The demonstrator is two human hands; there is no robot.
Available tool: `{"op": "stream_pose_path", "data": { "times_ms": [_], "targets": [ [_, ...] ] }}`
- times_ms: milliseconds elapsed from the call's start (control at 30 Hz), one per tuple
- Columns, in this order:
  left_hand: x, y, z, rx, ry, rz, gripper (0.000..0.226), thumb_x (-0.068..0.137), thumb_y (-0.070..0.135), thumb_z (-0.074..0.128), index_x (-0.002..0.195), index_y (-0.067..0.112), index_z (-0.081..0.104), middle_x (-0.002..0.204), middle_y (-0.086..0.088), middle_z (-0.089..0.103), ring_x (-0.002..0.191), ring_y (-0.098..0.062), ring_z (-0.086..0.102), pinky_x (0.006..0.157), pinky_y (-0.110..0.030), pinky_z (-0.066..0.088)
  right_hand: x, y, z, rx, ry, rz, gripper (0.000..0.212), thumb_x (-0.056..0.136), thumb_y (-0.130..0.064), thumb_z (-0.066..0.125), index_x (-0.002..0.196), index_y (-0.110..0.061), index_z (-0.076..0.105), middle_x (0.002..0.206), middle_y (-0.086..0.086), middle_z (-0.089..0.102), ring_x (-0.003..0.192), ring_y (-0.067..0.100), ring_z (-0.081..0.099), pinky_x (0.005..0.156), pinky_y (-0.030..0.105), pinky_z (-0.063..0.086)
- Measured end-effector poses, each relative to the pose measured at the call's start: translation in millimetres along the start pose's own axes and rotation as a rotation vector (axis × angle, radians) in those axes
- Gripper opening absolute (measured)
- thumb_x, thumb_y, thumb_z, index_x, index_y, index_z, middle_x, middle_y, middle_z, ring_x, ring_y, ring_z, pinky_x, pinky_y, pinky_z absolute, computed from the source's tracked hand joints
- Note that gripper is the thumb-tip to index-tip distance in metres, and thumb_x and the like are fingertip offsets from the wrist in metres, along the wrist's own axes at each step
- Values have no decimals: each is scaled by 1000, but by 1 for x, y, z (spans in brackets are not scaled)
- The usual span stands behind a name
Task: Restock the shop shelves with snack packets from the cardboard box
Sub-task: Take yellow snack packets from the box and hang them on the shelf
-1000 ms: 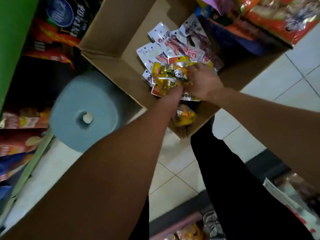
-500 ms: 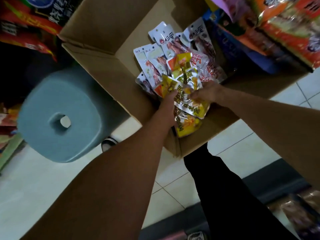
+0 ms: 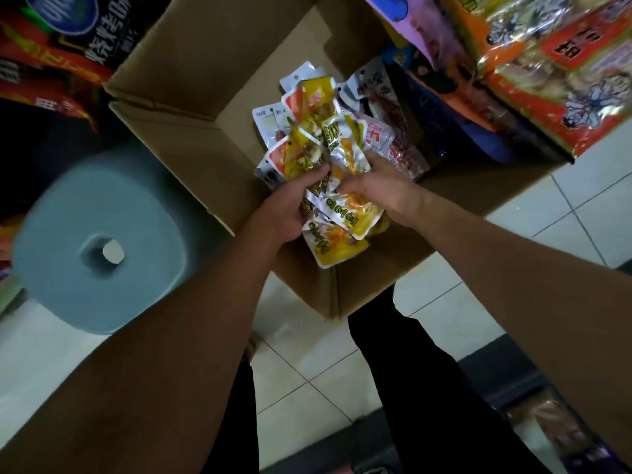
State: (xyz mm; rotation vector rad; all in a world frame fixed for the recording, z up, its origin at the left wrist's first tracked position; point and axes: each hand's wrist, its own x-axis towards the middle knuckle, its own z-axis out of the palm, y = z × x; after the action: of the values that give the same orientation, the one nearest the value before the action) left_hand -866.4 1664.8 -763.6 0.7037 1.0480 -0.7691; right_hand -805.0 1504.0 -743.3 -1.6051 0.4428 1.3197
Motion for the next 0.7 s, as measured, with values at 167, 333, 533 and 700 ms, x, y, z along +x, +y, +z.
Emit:
{"op": "stream_pose_path", "data": {
  "times_ms": [167, 333, 533, 700],
  "targets": [
    [-19, 18, 9, 205, 24, 44, 50, 84, 32, 75, 130, 17, 66, 129, -10, 69, 120, -32, 64, 110, -50, 45, -14, -9, -3, 123, -46, 18, 71, 67, -14, 80, 135, -16, 57, 116, 4, 73, 103, 24, 72, 96, 46, 55],
    [-62, 45, 37, 308, 10, 87, 42, 86, 26, 76, 126, 13, 69, 115, -11, 75, 105, -30, 73, 93, -46, 57, -53, -33, -9, 164, 13, -38, 75, 69, -18, 79, 139, -19, 53, 122, 8, 71, 107, 28, 70, 97, 51, 54],
    [-168, 86, 84, 464, 21, 288, 44, 85, 17, 78, 126, 11, 66, 119, -10, 73, 108, -31, 71, 101, -52, 52, -145, -89, 0, 213, 123, -166, 74, 74, -6, 80, 141, -16, 48, 125, 5, 68, 111, 23, 68, 96, 47, 55],
    [-297, 115, 123, 515, 7, 413, 45, 87, 12, 75, 130, 12, 62, 119, -6, 74, 107, -24, 72, 96, -46, 55, -254, -157, 16, 207, 188, -219, 82, 65, -11, 87, 135, -17, 45, 116, -4, 69, 96, 11, 72, 79, 35, 59]
  ]
}}
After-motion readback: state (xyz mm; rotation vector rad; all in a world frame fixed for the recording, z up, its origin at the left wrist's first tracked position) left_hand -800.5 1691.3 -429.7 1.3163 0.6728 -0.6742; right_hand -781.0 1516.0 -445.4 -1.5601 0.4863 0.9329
